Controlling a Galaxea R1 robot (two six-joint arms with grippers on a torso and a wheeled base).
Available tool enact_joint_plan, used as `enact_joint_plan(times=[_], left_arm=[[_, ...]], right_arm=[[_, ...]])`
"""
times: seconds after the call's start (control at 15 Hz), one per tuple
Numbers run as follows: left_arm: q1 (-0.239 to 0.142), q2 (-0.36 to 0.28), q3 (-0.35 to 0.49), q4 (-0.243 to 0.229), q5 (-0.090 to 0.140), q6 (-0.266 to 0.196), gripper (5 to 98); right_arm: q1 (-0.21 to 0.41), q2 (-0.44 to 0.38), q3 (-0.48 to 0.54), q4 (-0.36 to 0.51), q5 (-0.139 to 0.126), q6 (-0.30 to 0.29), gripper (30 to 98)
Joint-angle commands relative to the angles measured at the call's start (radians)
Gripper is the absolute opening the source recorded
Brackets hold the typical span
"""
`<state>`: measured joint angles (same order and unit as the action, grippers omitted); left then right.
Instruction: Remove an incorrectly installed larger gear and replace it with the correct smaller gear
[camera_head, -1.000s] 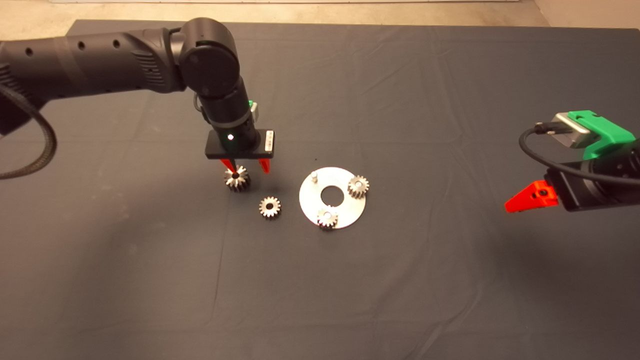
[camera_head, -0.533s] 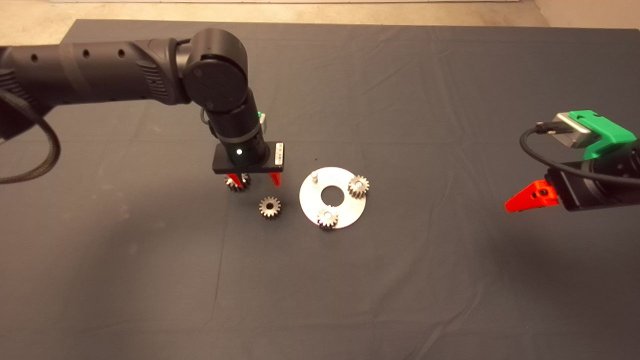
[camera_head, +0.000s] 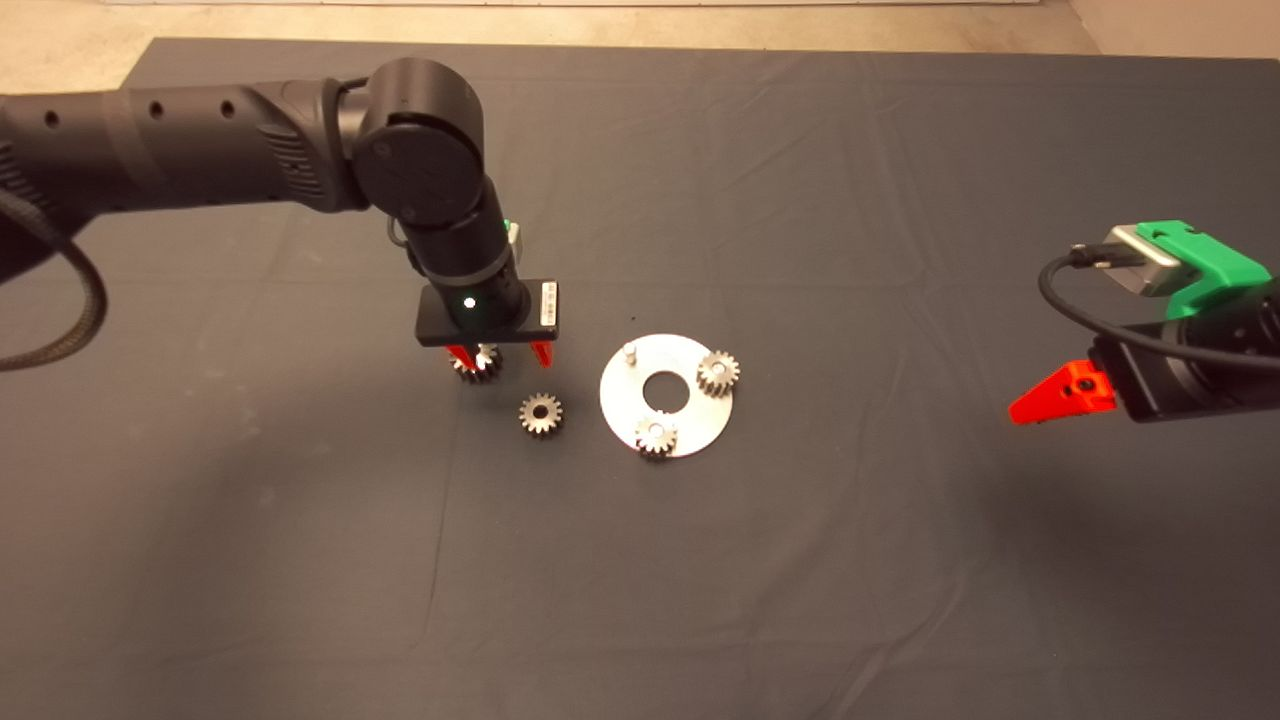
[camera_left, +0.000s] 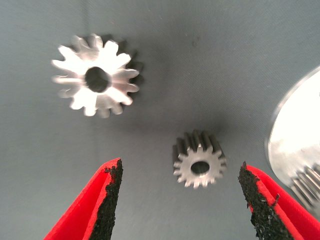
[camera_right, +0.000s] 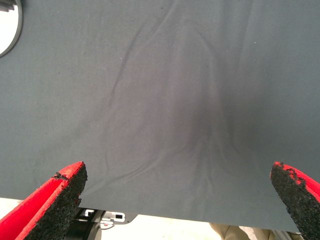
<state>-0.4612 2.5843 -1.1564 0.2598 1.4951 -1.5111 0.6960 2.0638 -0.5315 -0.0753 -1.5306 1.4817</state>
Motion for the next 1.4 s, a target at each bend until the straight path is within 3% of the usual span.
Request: enact_joint_plan(times=[0.0, 0.93, 1.13, 1.33], left_arm=[[0.047, -0.002, -0.012, 0.033, -0.029, -0.008, 58.6], [0.053, 0.009, 0.021, 0.056, -0.032, -0.075, 58.6], [0.088, 0.009, 0.034, 0.082, -0.032, -0.095, 58.6], [0.092, 0.009, 0.046, 0.093, -0.032, -0.113, 58.6]], right_arm=[[0.020, -0.001, -0.001, 0.022, -0.016, -0.003, 97.1], [0.020, -0.001, -0.001, 0.022, -0.015, -0.003, 97.1], [0.030, 0.000, -0.001, 0.023, -0.016, -0.003, 97.1], [0.030, 0.000, -0.002, 0.023, -0.016, -0.003, 97.1]])
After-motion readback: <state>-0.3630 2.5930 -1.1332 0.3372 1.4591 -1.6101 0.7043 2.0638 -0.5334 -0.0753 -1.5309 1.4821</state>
